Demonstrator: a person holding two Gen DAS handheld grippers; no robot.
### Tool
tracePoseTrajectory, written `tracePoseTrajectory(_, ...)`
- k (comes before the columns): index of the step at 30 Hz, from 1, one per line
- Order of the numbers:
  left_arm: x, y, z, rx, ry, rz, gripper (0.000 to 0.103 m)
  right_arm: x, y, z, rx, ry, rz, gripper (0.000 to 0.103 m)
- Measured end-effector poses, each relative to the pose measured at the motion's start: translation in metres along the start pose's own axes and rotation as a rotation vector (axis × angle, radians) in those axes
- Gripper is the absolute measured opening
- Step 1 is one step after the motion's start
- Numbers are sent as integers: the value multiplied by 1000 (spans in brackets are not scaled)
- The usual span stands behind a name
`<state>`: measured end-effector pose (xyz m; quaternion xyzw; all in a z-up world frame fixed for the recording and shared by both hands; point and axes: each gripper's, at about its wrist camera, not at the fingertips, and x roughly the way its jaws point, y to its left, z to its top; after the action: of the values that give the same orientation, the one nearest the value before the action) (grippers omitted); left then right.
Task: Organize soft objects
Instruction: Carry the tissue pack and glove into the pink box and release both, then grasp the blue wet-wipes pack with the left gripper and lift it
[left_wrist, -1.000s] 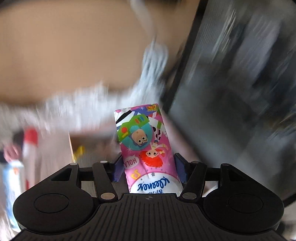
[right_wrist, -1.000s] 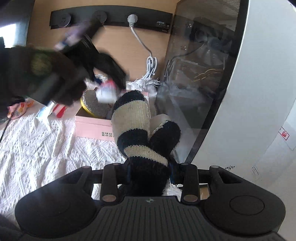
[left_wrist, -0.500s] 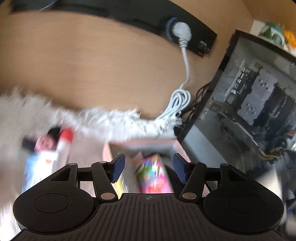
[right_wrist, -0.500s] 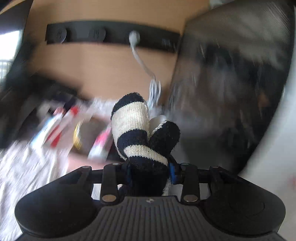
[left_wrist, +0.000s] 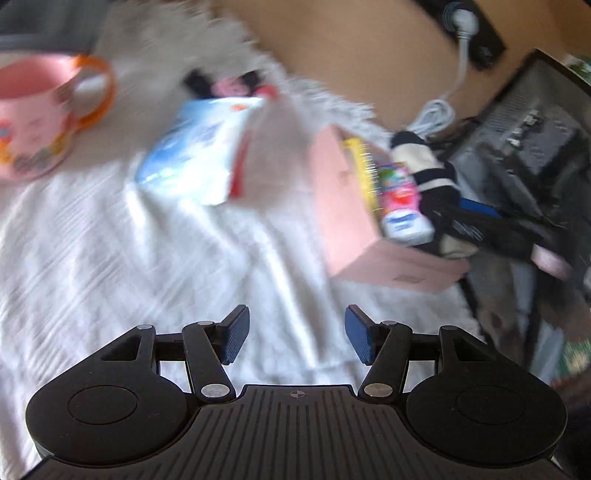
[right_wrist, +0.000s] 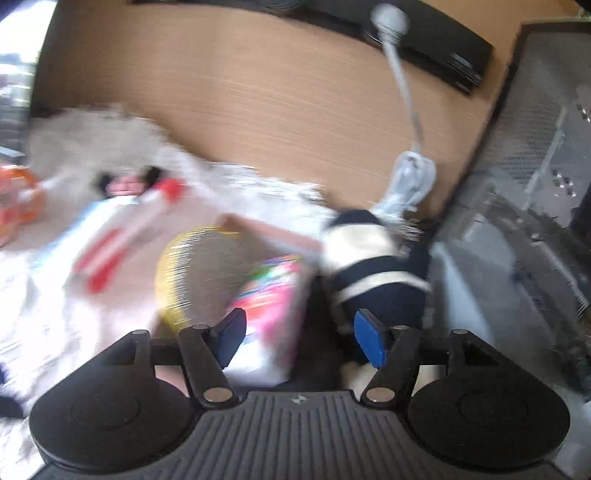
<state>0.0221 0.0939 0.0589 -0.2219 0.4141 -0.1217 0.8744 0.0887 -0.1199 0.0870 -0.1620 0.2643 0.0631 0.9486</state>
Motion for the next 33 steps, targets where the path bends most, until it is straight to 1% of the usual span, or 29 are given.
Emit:
tracePoseTrajectory(2, -2, 10, -2, -22, 0, 21, 62, -15, 10, -9, -10, -25, 67, 71)
tracePoseTrajectory(3, -4, 14, -3, -27, -5, 31, 62, -23, 16, -14, -18, -35, 87, 71)
tracePoseTrajectory(6, -6, 18, 2, -17, -31, 63, 62, -35, 30, -21, -41, -39, 109, 71)
tracePoseTrajectory(8, -8, 18, 10, 13, -62, 89, 62, -40, 34, -25, -44, -36, 121, 73)
tracePoseTrajectory(9, -10, 17, 16, 35, -85, 107, 62, -43, 36, -27, -46, -32, 127, 76)
tracePoseTrajectory(10, -10, 17, 25, 61, -114, 126, 62, -51, 34, -29, -46, -27, 132, 76)
tracePoseTrajectory(13, -3, 19, 57, 113, -179, 157, 62, -56, 37, -35, -44, -11, 150, 77)
tracePoseTrajectory(15, 9, 20, 80, 145, -183, 189, 62, -60, 40, -38, -48, -5, 155, 77)
tracePoseTrajectory(18, 35, 20, 109, 177, -167, 242, 62, -66, 44, -41, -59, -8, 163, 77)
tracePoseTrajectory(21, 60, 31, 128, 165, -149, 275, 62, -68, 37, -35, -14, 2, 206, 77)
tracePoseTrajectory(22, 67, 36, 134, 152, -147, 278, 65, -67, 34, -31, 6, 5, 217, 77)
tracePoseTrajectory(24, 78, 45, 141, 136, -152, 264, 66, -65, 29, -25, 30, 3, 208, 77)
tracePoseTrajectory(26, 80, 52, 145, 121, -165, 226, 66, -63, 26, -22, 45, -2, 193, 78)
tracePoseTrajectory(29, 86, 64, 155, 59, -100, 127, 66, -61, 25, -24, 58, 13, 191, 78)
tracePoseTrajectory(30, 86, 64, 156, 55, -83, 110, 66, -61, 25, -26, 59, 18, 193, 78)
tracePoseTrajectory(32, 86, 55, 153, 108, -64, 76, 67, -59, 27, -30, 54, 27, 197, 78)
tracePoseTrajectory(33, 86, 48, 149, 149, -53, 72, 68, -58, 29, -31, 49, 31, 198, 78)
